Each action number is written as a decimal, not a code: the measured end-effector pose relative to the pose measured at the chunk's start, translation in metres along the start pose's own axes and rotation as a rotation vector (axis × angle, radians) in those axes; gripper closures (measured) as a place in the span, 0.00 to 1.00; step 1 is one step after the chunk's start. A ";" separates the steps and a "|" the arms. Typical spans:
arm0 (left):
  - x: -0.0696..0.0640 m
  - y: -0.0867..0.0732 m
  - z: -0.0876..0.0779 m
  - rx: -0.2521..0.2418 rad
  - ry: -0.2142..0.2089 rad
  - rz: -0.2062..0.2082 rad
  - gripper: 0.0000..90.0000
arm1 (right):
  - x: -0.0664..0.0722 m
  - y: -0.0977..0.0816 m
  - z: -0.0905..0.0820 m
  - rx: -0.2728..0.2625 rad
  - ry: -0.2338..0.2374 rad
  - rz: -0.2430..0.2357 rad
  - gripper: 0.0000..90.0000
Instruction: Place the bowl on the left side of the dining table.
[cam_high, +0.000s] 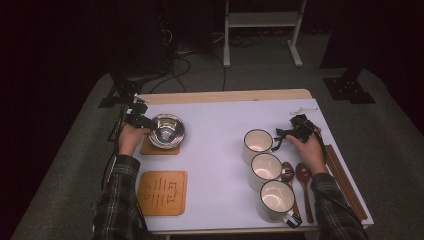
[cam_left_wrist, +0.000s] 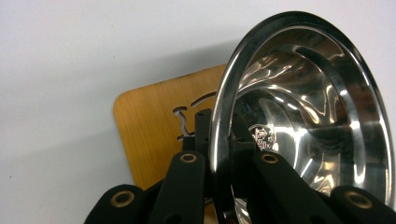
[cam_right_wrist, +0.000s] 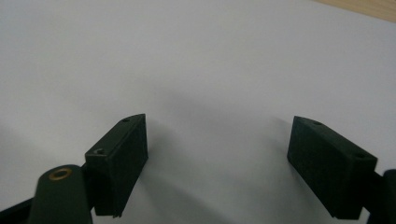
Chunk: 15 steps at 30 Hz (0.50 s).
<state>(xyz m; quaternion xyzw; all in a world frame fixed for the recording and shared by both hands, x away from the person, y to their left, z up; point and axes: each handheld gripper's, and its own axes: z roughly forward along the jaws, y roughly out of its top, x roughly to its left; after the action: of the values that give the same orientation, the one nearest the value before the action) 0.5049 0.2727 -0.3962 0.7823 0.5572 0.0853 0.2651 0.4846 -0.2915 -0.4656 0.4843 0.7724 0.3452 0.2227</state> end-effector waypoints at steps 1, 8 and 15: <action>0.001 0.000 0.000 0.003 -0.001 -0.001 0.95 | 0.000 0.000 0.000 -0.001 0.000 -0.001 0.21; 0.006 -0.002 0.002 0.013 -0.002 -0.013 0.95 | 0.000 0.000 0.000 -0.003 0.000 -0.006 0.22; 0.010 -0.005 0.007 0.034 0.006 -0.020 0.92 | 0.001 0.000 0.000 -0.004 0.001 -0.008 0.22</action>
<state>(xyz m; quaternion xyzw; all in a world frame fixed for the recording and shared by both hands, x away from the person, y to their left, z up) 0.5070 0.2807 -0.4060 0.7808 0.5671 0.0758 0.2509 0.4841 -0.2912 -0.4655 0.4806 0.7737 0.3462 0.2249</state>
